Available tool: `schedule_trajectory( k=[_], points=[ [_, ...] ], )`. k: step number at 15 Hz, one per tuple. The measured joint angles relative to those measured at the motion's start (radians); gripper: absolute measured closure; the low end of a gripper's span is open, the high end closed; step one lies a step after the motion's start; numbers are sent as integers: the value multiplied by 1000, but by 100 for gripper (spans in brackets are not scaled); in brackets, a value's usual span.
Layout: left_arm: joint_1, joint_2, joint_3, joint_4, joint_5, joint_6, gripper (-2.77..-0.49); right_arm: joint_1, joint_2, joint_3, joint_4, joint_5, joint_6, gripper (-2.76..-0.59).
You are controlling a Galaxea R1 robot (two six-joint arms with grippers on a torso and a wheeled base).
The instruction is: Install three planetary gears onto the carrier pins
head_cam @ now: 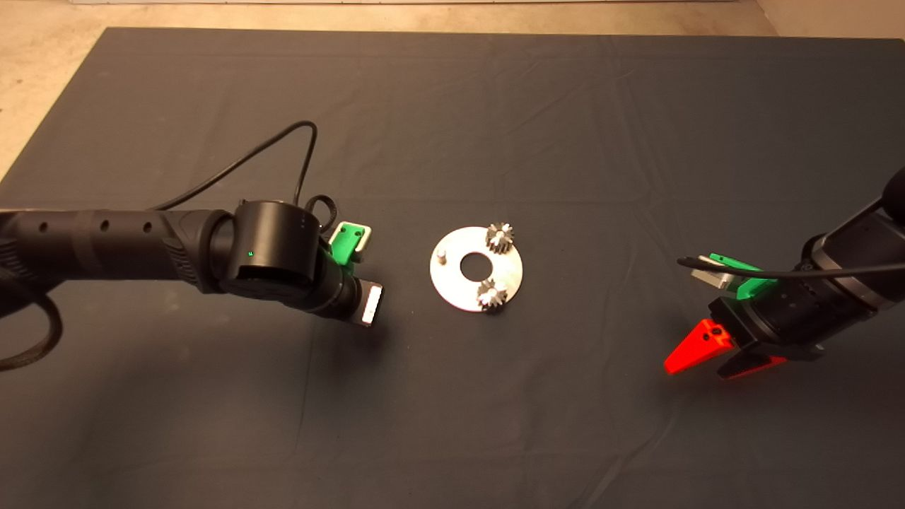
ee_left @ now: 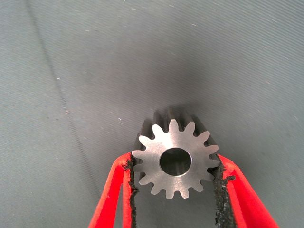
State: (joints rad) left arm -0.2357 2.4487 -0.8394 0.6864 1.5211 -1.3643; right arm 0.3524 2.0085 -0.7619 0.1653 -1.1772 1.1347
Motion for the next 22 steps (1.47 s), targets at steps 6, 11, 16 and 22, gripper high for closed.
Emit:
schedule_trajectory(
  k=[6, 11, 16, 22],
  points=[
    [-74, 52, 8, -5, 6, 54, -72, 0, 0, 0, 0, 0, 0, -233],
    [-169, 137, -84, -75, 4, 159, -71, 0, 0, 0, 0, 0, 0, -233],
    [-186, 225, -175, -139, 5, 226, -70, 0, 0, 0, 0, 0, 0, -233],
    [-203, 309, -245, -163, 5, 251, -70, 0, 0, 0, 1, 0, 0, -233]
  ],
)
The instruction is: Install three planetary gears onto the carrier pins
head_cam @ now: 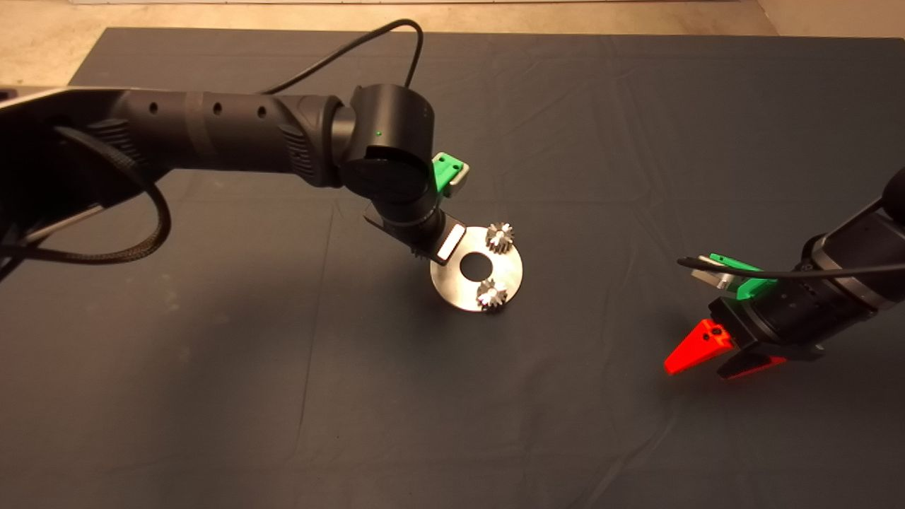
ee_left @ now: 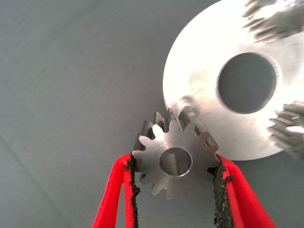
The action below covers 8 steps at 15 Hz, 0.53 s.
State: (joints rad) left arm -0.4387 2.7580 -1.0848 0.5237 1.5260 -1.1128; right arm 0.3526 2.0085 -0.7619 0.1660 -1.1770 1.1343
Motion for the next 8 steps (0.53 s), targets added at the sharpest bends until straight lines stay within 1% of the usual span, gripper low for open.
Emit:
schedule_trajectory(
  k=[3, 5, 8],
  points=[
    [0, 19, -6, -5, 0, -6, -70, 0, 0, 0, 0, 0, 0, -233],
    [0, 22, -8, -6, 0, -24, -70, 2, 0, 0, 2, 0, 0, -233],
    [1, 27, -8, -6, 0, -35, -70, 2, 0, 0, 10, 0, 0, -233]
  ],
)
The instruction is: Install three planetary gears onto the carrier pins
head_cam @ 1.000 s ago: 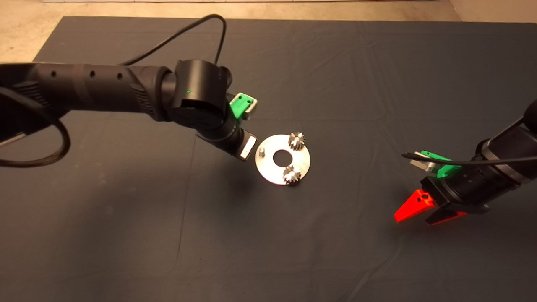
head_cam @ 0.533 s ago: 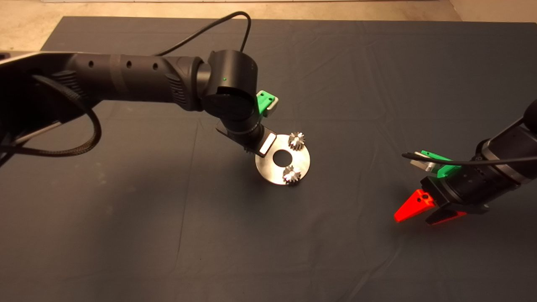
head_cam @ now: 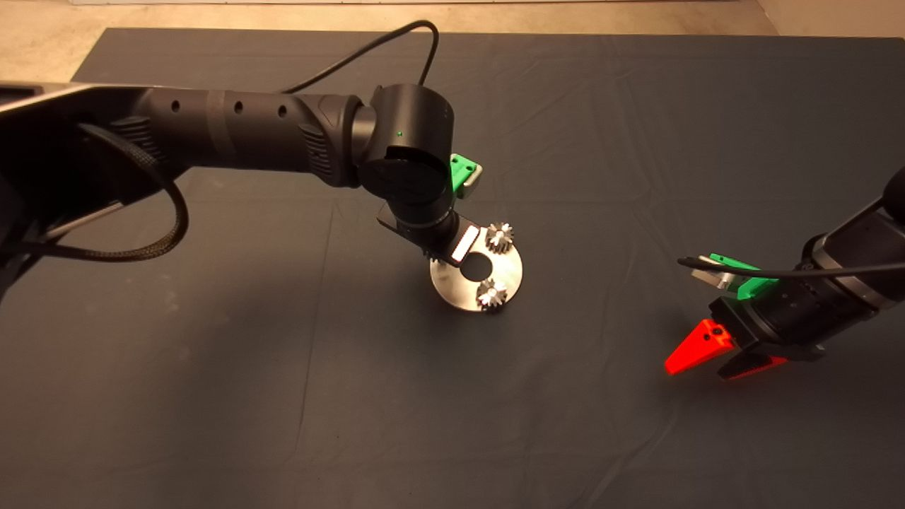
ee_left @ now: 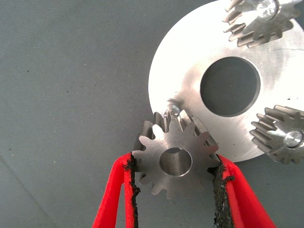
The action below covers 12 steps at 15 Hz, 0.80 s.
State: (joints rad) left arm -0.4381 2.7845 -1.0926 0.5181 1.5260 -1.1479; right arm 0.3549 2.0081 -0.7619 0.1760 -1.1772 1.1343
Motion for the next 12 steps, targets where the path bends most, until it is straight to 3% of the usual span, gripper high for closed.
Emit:
schedule_trajectory(
  k=[6, 12],
  points=[
    [23, -6, 2, 0, 0, -15, -70, 0, 0, 0, 1, 0, 0, -233],
    [26, -23, 1, 4, 1, -18, -70, 0, 0, 0, 3, 0, -3, -233]
  ],
)
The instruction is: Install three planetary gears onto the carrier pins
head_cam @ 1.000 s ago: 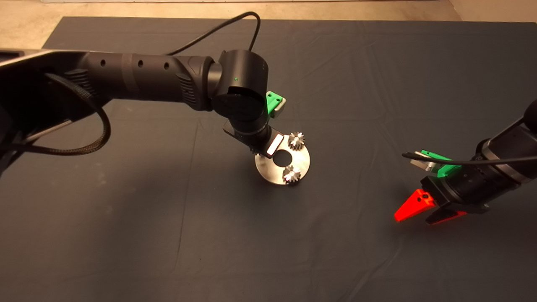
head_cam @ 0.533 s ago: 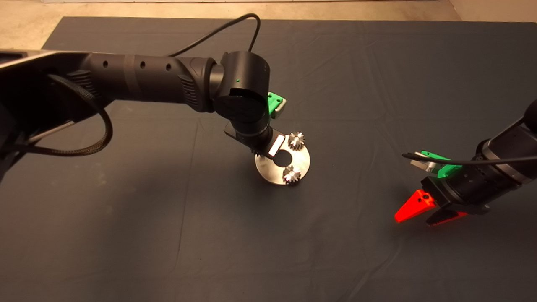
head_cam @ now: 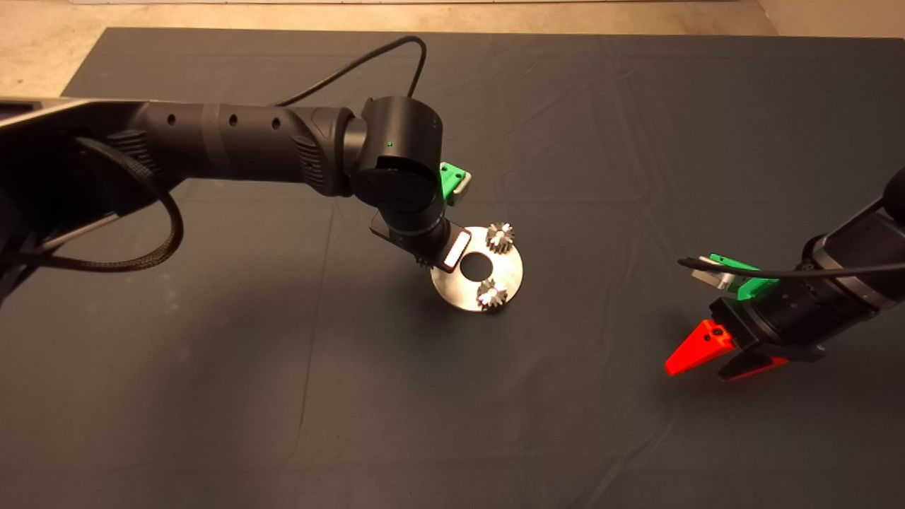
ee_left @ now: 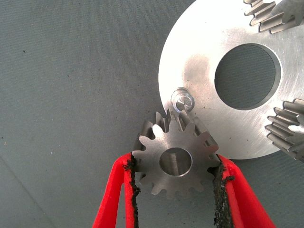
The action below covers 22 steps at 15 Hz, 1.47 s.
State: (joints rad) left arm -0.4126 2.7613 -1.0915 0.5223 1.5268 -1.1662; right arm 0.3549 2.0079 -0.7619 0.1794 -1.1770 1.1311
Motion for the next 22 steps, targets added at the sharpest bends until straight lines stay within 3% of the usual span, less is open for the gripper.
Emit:
schedule_trajectory(
  k=[4, 10, 22],
  points=[
    [4, 0, 0, 4, 0, 0, -69, 0, 0, 0, 0, 0, 0, -233],
    [44, 0, -21, 21, -8, 0, -70, 0, 0, 0, 1, -1, 0, -233],
    [44, 7, -28, 27, -15, 4, -69, 0, -1, 0, 1, 0, 0, -233]
  ],
)
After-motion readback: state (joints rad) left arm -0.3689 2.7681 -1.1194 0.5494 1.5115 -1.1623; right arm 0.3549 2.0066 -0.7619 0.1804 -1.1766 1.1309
